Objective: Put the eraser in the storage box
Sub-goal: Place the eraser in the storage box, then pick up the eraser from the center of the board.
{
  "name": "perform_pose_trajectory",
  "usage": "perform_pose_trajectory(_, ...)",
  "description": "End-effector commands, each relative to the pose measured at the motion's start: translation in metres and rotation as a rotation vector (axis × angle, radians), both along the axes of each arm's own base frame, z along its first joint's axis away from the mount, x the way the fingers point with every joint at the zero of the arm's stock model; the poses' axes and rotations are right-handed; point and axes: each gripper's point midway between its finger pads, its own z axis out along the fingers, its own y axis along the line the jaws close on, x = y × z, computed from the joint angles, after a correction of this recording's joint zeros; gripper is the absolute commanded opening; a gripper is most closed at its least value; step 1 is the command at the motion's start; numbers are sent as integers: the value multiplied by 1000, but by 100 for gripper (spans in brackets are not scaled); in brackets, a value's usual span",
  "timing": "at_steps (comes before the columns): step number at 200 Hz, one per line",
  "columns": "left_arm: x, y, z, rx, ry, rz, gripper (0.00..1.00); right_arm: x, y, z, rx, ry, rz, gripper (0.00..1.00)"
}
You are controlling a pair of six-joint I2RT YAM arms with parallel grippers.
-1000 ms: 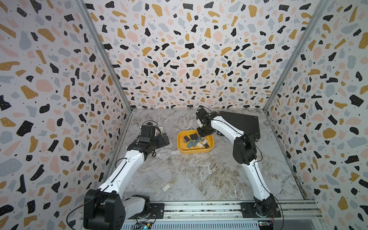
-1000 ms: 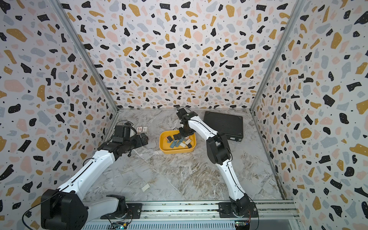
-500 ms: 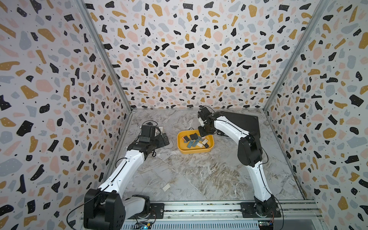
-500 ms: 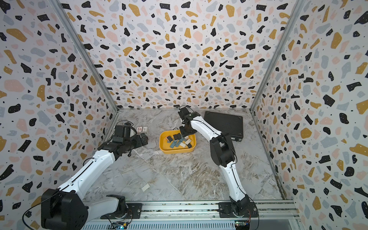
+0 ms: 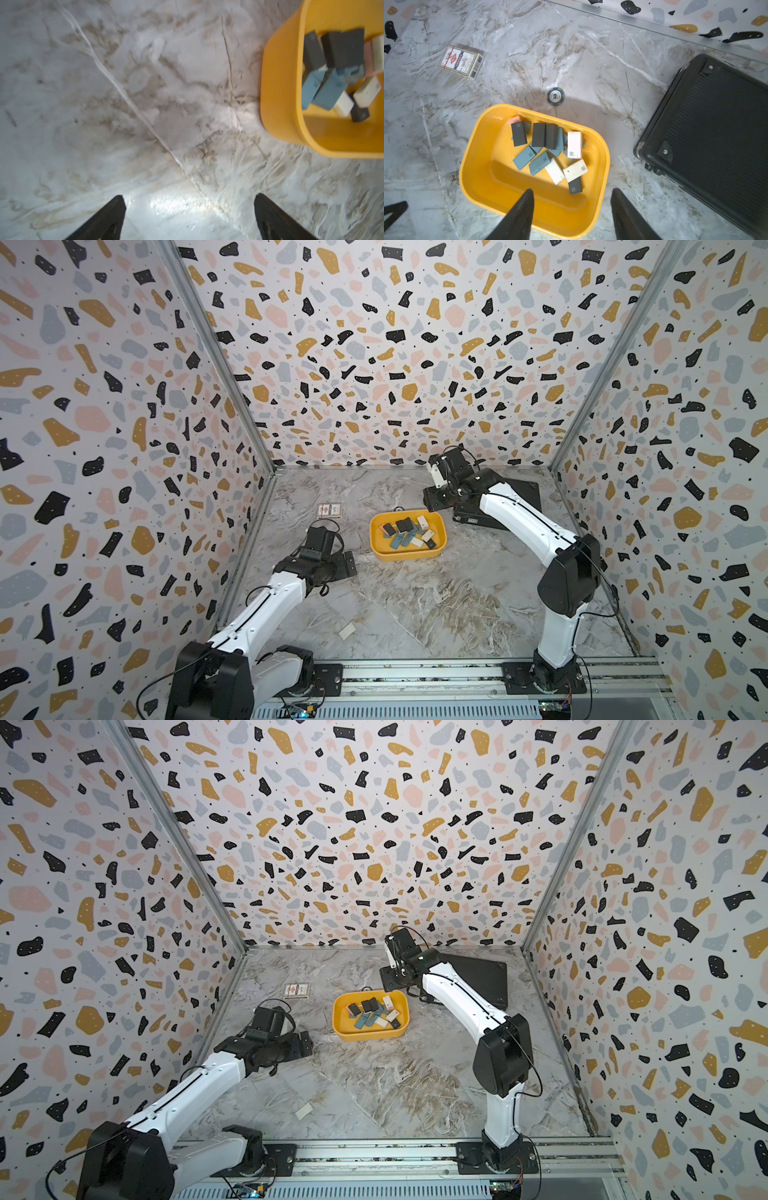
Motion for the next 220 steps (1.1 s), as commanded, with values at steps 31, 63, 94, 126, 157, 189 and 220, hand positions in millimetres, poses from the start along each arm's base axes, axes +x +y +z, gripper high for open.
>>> perform_pose_trajectory(31,-55,-14,-30,130,110,-106,93,-31,-18,-13,30,47,-25,64)
perform_pose_trajectory(63,-87,-24,-46,166,164,-111,91,-49,-23,-25,53,85,-24,64)
perform_pose_trajectory(94,-112,-22,-58,219,212,-87,89,-60,-28,-33,54,104,-25,64)
perform_pose_trajectory(126,-126,-22,-64,207,232,-85,84,-69,-29,-38,62,125,-16,64)
perform_pose_trajectory(157,-129,-24,-64,231,240,-104,78,-74,-29,-38,75,135,-15,64)
perform_pose_trajectory(189,-138,-28,-71,249,297,-142,60,-79,-31,-37,81,142,-15,64)
perform_pose_trajectory(220,-150,-30,-78,257,343,-168,58,-82,-31,-36,85,149,-13,64)
